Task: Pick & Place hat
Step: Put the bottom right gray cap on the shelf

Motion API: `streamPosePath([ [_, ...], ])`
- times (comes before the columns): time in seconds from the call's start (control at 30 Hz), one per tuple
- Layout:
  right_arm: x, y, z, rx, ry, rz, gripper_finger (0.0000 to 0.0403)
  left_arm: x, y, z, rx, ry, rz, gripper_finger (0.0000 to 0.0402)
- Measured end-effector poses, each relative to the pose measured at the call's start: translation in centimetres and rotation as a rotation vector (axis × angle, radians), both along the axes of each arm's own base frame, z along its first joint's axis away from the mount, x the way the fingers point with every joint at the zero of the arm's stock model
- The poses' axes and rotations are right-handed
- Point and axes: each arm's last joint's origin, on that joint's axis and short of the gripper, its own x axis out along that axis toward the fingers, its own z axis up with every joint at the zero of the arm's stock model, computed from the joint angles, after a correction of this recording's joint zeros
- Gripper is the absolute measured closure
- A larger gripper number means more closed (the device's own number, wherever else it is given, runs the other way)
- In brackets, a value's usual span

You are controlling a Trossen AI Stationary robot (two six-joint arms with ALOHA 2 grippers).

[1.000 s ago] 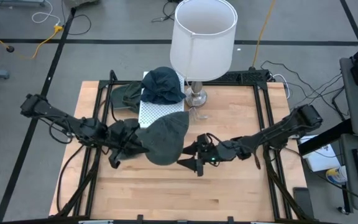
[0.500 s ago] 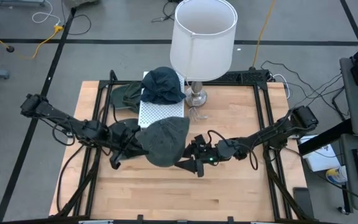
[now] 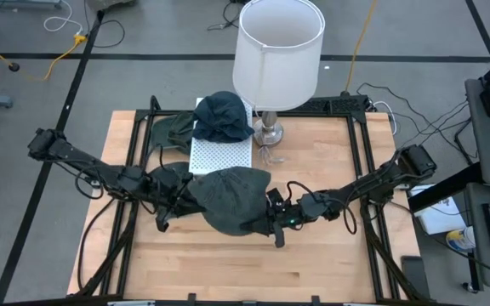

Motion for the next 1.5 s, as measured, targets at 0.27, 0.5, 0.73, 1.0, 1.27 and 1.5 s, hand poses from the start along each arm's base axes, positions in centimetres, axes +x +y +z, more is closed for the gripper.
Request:
streamPosePath([
  [0.27, -0.8, 1.1, -0.2, 0.025, 0.075, 0.041, 0.0397, -1.2, 0.6, -1.2, 0.088, 0.168, 0.025, 0.0317],
  [0.5, -1.5, 1.8, -2.1, 0.048, 0.322, 0.153, 0.0398, -2.6, 1.2, -1.3, 0.053, 0.248, 0.041, 0.0297],
  [0.73, -1.7, 2.0, -2.5, 0.046, 0.384, 0.269, 0.0398, -2.7, 2.0, -1.2, -0.059, 0.282, 0.086, 0.0318],
  [1.0, -1.8, 2.2, -2.4, -0.005, 0.362, 0.357, 0.0398, -1.5, 2.8, -1.7, -0.198, 0.359, -0.043, 0.0338],
  [1.27, -1.9, 2.2, -2.4, -0.019, 0.358, 0.384, 0.0398, 0.6, 3.4, -1.6, -0.218, 0.282, -0.086, 0.0316],
  [1.5, -2.1, 2.5, -2.1, -0.042, 0.329, 0.397, 0.0398, 2.2, 4.2, -2.9, -0.297, 0.361, -0.093, 0.0249],
])
